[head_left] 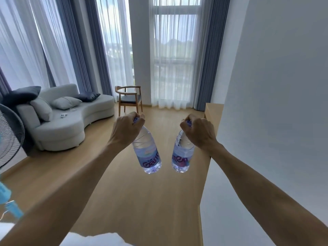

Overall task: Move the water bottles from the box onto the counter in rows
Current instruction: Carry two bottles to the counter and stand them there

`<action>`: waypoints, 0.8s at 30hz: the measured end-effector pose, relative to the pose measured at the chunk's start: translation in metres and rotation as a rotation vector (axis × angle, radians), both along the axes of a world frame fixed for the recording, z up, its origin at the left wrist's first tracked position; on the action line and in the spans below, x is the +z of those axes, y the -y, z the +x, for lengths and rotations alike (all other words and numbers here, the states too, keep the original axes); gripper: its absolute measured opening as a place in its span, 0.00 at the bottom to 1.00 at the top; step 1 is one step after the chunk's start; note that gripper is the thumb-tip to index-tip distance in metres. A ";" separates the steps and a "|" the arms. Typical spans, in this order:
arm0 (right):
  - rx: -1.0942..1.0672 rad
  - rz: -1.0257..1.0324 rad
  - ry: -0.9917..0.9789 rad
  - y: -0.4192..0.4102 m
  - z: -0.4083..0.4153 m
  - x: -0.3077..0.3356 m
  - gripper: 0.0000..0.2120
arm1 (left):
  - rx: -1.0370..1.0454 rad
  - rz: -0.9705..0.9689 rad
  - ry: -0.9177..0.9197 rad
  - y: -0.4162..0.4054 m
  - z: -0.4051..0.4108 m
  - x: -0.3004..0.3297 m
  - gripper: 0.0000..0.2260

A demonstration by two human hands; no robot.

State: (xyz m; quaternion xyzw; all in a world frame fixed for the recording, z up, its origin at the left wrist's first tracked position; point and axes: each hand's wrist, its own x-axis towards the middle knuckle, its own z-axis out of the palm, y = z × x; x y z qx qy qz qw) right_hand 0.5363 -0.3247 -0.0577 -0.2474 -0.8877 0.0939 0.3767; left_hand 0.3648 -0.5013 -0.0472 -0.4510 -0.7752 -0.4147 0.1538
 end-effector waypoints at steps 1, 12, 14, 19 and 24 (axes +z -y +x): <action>-0.004 0.000 0.012 -0.013 -0.013 -0.002 0.09 | -0.006 0.004 0.006 -0.014 -0.013 -0.002 0.15; -0.047 -0.025 0.082 -0.166 -0.163 0.013 0.11 | -0.142 -0.030 0.028 -0.184 -0.173 0.006 0.14; -0.070 -0.030 0.066 -0.191 -0.185 0.018 0.11 | -0.149 -0.019 0.035 -0.212 -0.199 0.009 0.14; -0.107 -0.067 0.032 -0.259 -0.238 0.018 0.12 | -0.123 0.012 0.043 -0.281 -0.260 0.010 0.14; -0.101 -0.100 0.033 -0.332 -0.290 0.006 0.11 | -0.121 0.017 0.018 -0.355 -0.315 0.008 0.13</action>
